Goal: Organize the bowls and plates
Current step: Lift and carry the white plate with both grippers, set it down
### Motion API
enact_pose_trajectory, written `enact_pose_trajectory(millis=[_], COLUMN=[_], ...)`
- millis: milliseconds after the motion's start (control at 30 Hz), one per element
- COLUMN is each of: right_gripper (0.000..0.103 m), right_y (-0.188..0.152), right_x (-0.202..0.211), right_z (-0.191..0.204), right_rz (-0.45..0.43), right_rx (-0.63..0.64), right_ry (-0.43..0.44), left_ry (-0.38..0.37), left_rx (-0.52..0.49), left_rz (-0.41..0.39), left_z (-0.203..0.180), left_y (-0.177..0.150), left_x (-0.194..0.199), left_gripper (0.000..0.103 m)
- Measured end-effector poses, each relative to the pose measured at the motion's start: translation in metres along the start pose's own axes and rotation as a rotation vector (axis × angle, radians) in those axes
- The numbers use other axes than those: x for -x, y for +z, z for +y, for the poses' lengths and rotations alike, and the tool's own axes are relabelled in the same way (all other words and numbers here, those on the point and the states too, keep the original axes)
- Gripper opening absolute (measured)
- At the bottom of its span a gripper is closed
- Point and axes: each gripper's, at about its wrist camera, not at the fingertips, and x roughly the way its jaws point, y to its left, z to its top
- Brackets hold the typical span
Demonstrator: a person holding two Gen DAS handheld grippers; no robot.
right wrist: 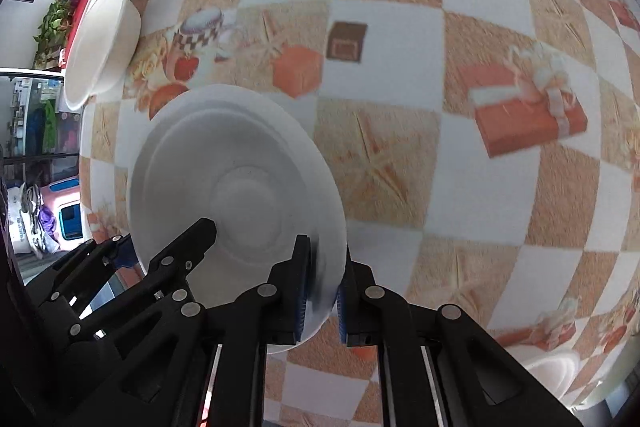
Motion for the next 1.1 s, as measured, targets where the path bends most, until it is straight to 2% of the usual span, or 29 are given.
enact_pose_trajectory(millis=[167, 267, 367, 500, 700, 733, 900, 1100], right_gripper=[0.013, 0.014, 0.014, 0.014, 0.014, 0.014, 0.014, 0.014], right_y=[-0.044, -0.071, -0.081, -0.091, -0.112, -0.118, -0.132, -0.155], right_x=[-0.006, -0.005, 0.002, 0.025, 0.067, 0.073, 0.094, 0.103], right_z=[-0.010, -0.008, -0.005, -0.009, -0.041, -0.051, -0.083, -0.125], right_rz=[0.034, 0.034, 0.026, -0.026, -0.100, -0.108, -0.141, -0.152], right_rx=[-0.030, -0.027, -0.019, -0.018, -0.132, -0.154, -0.279, -0.397], right_ry=[0.005, -0.015, -0.015, -0.021, -0.037, -0.041, -0.067, -0.094], left_ry=[0.013, 0.014, 0.009, -0.002, -0.038, -0.047, -0.064, -0.069], left_rx=[-0.077, -0.096, -0.118, -0.172, -0.321, -0.351, -0.486, -0.578], left_rz=[0.020, 0.029, 0.011, -0.019, -0.060, -0.064, -0.053, -0.014], left_z=[-0.009, -0.010, -0.009, -0.023, -0.079, -0.098, -0.153, -0.192], left_y=[-0.037, -0.048, -0.054, -0.061, -0.047, -0.062, -0.071, -0.085], left_x=[-0.002, 0.003, 0.018, 0.041, 0.066, 0.072, 0.067, 0.059], left_gripper=[0.038, 0.038, 0.038, 0.038, 0.042, 0.042, 0.042, 0.043])
